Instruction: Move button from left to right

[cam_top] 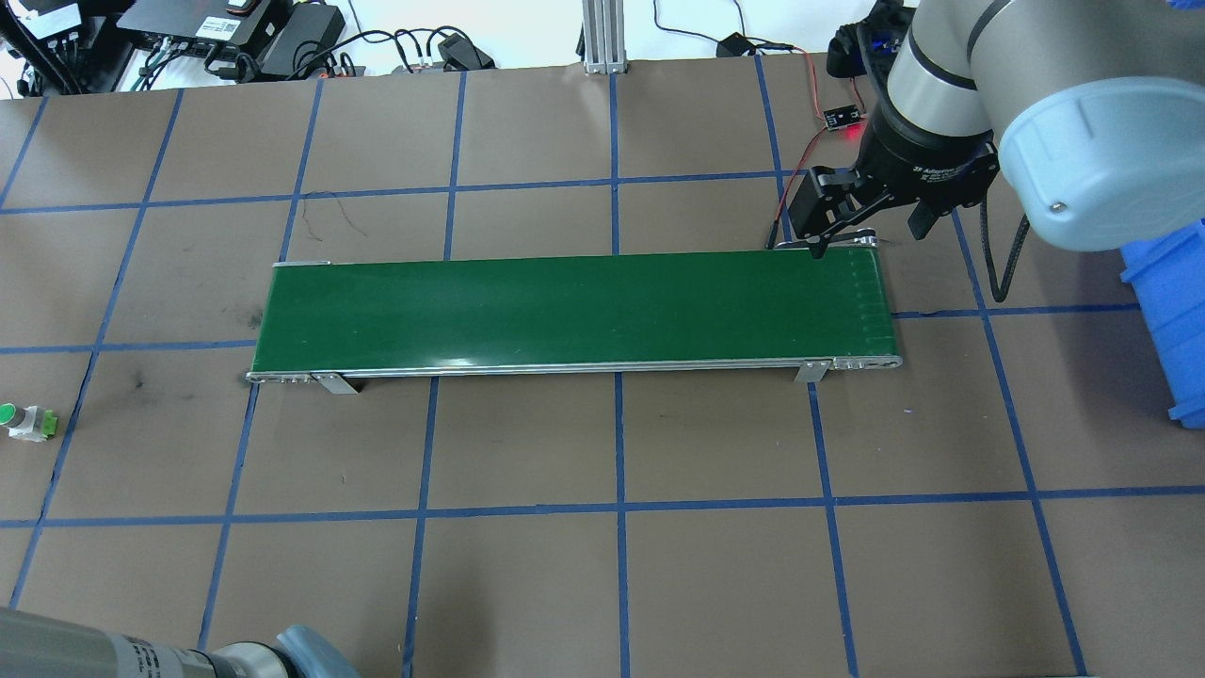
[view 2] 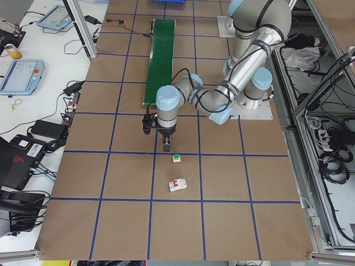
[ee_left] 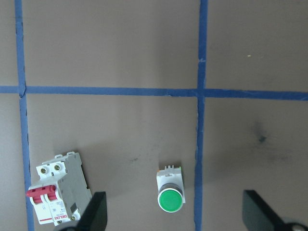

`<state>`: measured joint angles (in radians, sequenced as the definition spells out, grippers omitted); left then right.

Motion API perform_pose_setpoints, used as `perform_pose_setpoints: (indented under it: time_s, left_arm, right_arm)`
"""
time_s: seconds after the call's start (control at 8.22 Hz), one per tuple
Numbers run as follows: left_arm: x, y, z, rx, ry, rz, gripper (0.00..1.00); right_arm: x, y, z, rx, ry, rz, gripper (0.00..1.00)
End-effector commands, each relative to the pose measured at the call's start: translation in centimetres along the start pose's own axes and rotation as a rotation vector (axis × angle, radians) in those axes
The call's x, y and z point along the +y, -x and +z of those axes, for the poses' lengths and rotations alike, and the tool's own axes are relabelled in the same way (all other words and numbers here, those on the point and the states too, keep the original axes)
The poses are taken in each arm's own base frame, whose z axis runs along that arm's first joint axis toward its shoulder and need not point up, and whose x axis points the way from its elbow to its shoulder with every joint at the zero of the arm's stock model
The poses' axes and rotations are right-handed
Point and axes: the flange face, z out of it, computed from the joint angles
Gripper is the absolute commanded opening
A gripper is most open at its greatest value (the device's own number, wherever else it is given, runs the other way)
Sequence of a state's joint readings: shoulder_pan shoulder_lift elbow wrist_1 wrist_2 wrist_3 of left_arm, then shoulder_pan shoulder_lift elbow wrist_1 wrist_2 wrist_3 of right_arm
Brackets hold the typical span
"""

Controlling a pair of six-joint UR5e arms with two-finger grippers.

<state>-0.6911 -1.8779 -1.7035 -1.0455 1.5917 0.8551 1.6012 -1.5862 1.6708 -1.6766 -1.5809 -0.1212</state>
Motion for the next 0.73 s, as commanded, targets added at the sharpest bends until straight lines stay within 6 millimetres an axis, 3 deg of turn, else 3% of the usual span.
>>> perform_pose_setpoints:
  time_s: [0.0, 0.24, 0.61]
  left_arm:
    - [0.0, 2.3, 4.6, -0.004, 0.002, 0.014, 1.00]
    - [0.0, 2.4, 6.3, 0.010, 0.028, -0.066, 1.00]
    - [0.4, 2.1, 7.4, 0.018, 0.065, -0.134, 1.00]
  right_arm:
    - [0.1, 0.1, 0.1, -0.003, 0.001, 0.000, 1.00]
    - [0.0, 0.0, 0.1, -0.003, 0.003, 0.000, 1.00]
    - [0.1, 0.1, 0.1, -0.004, 0.001, 0.000, 1.00]
